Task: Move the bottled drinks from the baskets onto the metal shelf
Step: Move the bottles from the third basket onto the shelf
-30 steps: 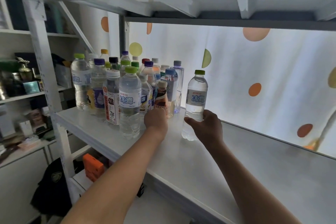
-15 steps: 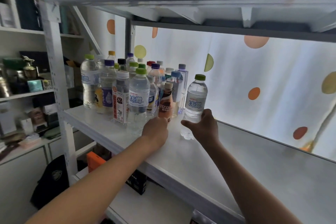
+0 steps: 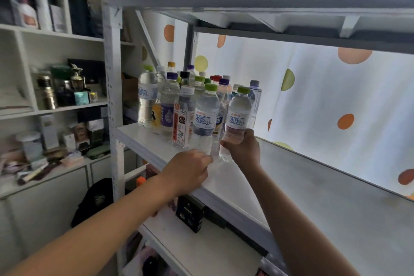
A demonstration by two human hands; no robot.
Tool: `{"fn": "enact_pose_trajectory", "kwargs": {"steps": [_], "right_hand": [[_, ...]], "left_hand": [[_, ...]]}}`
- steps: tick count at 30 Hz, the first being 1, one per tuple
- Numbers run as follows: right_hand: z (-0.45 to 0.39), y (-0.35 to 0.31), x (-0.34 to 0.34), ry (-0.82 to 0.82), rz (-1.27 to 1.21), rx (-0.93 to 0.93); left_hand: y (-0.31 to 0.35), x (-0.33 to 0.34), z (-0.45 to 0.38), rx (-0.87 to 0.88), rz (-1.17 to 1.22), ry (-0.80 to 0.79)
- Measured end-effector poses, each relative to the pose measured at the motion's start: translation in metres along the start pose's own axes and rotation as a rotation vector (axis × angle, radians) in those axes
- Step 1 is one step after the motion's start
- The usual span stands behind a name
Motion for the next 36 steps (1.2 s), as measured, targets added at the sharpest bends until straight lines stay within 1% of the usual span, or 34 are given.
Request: {"fn": "enact_pose_trajectory", "kwargs": {"steps": [3,8,10,12,14,15,17,20,22,24,27,32,36], "right_hand": [[0.002,-0.001,0.005,-0.005,-0.029,0.016],[0.005,-0.001,0.009,-0.006,-0.039,0.036],[0.007,0.0,0.012,-0.073,-0.01,0.059],[0.014,0.001,0.011,-0.185,0.087,0.069],[0.026,-0.002,-0.001,-0.224,0.197,0.058],[0.034,-0.006,-0.009,-0.208,0.223,0.021],[0.058,-0.018,-0.025,-0.154,0.2,-0.11],[0.099,-0.043,-0.03,-0.121,0.044,-0.319],[0.126,-0.058,-0.021,-0.186,-0.023,-0.431],[0.153,-0.074,-0.007,-0.256,-0.04,-0.552],[0.193,-0.098,0.019,-0.292,-0.02,-0.757],[0.282,-0.159,0.082,-0.391,-0.092,-0.89],[0.372,-0.222,0.135,-0.528,-0.176,-0.98]], "left_hand": [[-0.008,-0.005,0.006,-0.004,0.005,0.027],[-0.017,-0.007,0.015,-0.068,0.028,0.044],[-0.017,-0.008,0.021,-0.095,0.036,0.067],[-0.015,-0.008,0.027,-0.101,0.02,0.088],[-0.015,-0.009,0.034,-0.125,0.02,0.132],[-0.015,-0.011,0.038,-0.15,0.028,0.152],[-0.013,-0.016,0.048,-0.19,0.033,0.189],[-0.011,-0.028,0.069,-0.21,-0.04,0.218],[-0.015,-0.04,0.088,-0.252,-0.093,0.231],[-0.023,-0.058,0.111,-0.303,-0.156,0.264],[-0.045,-0.089,0.149,-0.371,-0.233,0.301],[-0.106,-0.155,0.236,-0.52,-0.365,0.307],[-0.155,-0.221,0.315,-0.645,-0.486,0.333]]}}
Point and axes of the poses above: each hand's wrist, its own z-axis away from the middle knuckle, its own x-axis out of the palm, y = z × x, the point moved 5 cm from there along -z, towards the middle knuckle, and after that the axes turned 14 degrees about y, right-handed, at the moved point
